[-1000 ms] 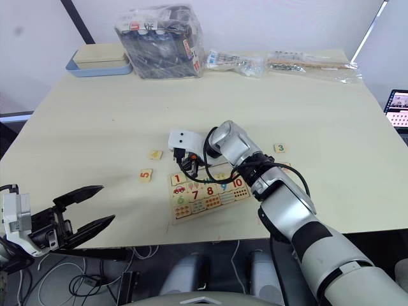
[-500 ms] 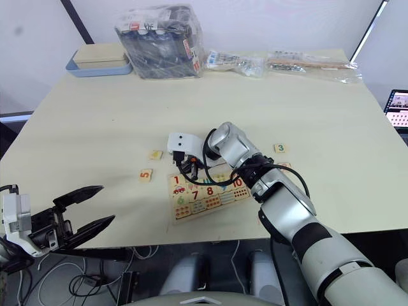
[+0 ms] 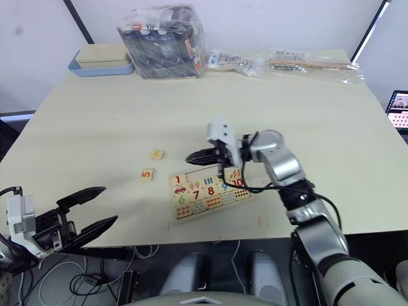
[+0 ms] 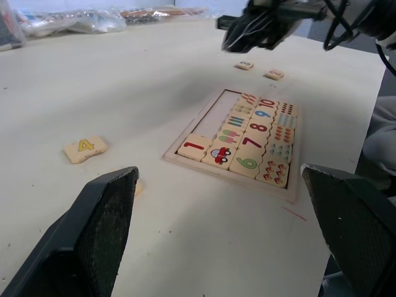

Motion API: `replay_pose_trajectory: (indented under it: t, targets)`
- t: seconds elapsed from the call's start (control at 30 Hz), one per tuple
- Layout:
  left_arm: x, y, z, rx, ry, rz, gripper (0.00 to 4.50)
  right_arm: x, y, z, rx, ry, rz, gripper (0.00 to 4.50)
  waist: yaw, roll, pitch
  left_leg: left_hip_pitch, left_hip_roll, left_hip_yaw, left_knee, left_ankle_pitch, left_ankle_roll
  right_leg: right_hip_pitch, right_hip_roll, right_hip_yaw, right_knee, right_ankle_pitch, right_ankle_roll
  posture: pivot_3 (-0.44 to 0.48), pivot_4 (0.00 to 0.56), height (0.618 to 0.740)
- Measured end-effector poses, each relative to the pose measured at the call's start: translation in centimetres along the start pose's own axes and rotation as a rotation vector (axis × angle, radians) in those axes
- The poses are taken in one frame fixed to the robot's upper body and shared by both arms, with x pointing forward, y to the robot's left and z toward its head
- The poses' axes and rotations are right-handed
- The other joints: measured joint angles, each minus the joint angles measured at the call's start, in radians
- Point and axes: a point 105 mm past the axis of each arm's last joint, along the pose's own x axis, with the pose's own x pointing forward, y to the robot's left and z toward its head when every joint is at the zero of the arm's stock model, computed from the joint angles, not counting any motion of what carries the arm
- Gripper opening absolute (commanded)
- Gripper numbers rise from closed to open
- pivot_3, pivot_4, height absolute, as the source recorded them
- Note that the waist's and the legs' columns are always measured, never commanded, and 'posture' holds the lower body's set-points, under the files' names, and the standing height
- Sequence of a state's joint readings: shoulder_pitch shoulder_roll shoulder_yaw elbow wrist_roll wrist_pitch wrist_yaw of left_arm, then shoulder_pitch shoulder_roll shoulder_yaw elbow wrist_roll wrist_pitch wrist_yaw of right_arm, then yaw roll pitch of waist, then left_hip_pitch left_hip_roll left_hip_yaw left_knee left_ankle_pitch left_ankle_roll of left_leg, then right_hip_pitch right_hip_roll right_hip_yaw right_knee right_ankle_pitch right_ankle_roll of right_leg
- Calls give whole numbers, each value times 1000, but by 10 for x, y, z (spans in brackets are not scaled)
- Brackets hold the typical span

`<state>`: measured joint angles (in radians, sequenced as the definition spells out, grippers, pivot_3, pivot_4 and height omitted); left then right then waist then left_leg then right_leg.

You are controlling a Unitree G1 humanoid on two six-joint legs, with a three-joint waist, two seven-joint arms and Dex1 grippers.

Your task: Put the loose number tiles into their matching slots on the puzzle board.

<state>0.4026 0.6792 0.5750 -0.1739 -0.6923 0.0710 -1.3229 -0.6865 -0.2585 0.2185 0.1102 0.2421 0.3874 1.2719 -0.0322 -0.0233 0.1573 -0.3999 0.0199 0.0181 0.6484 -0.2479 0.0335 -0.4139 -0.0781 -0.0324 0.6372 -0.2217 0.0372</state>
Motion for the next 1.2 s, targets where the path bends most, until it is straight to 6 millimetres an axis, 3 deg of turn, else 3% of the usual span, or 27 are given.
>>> replay_pose_trajectory:
  t: [0.2,0.4,0.43,0.5,0.63,0.7,0.83,1.0,1.2]
  targets:
    - [-6,4,-9,-8,13,40,4500,-70,17,-5,69,-74,-205,13,18,-2,-1,0,1,2,0,0,0,0,1,1,-3,0,0,0,150,740]
    - [-13,9,-23,-29,26,85,4500,-119,42,-33,126,-2,-356,2952,23,-3,-2,0,2,2,0,0,0,1,2,1,-5,0,0,0,150,740]
    - [-13,10,-24,-30,26,89,4500,-126,46,-36,132,3,-381,3708,25,-3,-2,0,2,2,0,0,0,1,2,2,-5,0,0,0,150,740]
    - [-13,11,-26,-28,27,93,4500,-138,50,-37,131,14,-427,4469,26,-3,-2,0,2,2,0,0,0,2,2,2,-5,-1,0,0,150,740]
    - [-13,11,-30,-35,22,99,4500,-175,69,-48,156,66,-560,4469,36,-4,-2,0,3,3,0,-1,1,2,3,3,-7,-1,0,0,150,740]
    - [-12,11,-32,-39,21,99,4500,-181,73,-50,166,69,-580,4469,38,-4,-2,0,3,3,1,-1,1,2,4,3,-8,-1,1,0,150,740]
    - [-17,12,-38,-51,23,123,4500,-220,96,-68,224,138,-693,4469,46,-4,-3,0,3,3,1,-1,1,3,4,3,-9,-1,2,0,150,740]
    - [-18,12,-40,-48,26,130,4500,-243,107,-84,265,169,-739,4469,46,-4,-3,1,4,3,1,-1,1,3,4,3,-9,-3,4,0,150,740]
    - [-17,13,-40,-42,22,128,4500,-253,107,-88,260,181,-761,4469,46,-3,-3,1,4,3,1,-1,1,4,5,3,-9,-1,1,0,150,740]
